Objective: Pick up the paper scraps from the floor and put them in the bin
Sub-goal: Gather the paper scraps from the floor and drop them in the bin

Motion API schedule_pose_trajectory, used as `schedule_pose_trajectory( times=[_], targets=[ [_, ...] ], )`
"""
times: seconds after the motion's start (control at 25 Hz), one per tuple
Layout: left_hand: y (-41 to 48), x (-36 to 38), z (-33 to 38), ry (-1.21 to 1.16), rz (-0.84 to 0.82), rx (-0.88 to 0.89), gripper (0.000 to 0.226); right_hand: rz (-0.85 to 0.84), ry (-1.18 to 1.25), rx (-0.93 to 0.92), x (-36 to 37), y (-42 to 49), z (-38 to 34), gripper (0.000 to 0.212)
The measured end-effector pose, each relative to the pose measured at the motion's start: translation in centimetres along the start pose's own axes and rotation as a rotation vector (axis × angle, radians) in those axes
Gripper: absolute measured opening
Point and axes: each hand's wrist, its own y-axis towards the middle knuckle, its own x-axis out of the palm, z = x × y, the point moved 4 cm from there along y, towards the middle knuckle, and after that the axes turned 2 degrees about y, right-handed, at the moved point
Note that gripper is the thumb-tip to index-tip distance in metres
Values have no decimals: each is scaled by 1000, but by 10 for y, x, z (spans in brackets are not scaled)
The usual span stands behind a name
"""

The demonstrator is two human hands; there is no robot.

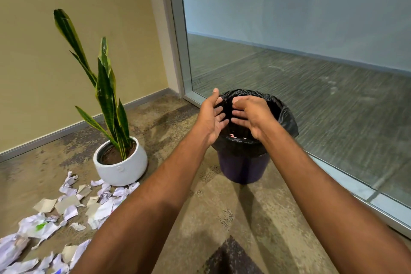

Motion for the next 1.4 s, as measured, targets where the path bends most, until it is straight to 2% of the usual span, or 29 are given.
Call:
schedule_pose_trajectory(
  times=[0.2, 0.32, 0.56, 0.72, 0.8, 0.88, 1.0, 1.12, 1.2, 1.4],
  targets=[
    [-25, -43, 10, 19, 98, 142, 40, -200, 34, -55, 46, -10, 10, 15],
    [-51, -95, 11, 59, 205, 161, 28, -310, 15, -10, 86, -17, 37, 14],
    [-104, -208, -13, 79, 480, 19, 18, -417, -150, 143, 144, -25, 140, 12],
    [-132, -276, -42, 153, 630, -99, 23, -397, -429, 171, 151, -16, 219, 16],
    [-144, -305, -57, 235, 711, -169, 23, -402, -635, 93, 150, -9, 248, 12],
    [-152, -330, -72, 339, 779, -224, 18, -476, -902, -31, 152, -4, 269, 8],
    [-166, -358, -95, 426, 834, -265, 11, -584, -1228, -197, 161, -4, 292, 24],
    [-179, -368, -115, 476, 855, -321, 16, -642, -1401, -394, 178, -11, 303, 32],
    [-182, -368, -128, 461, 875, -353, 19, -662, -1397, -454, 188, -16, 307, 31],
    [-185, -363, -148, 518, 877, -305, 22, -496, -1096, -249, 208, -13, 300, 33]
  ],
)
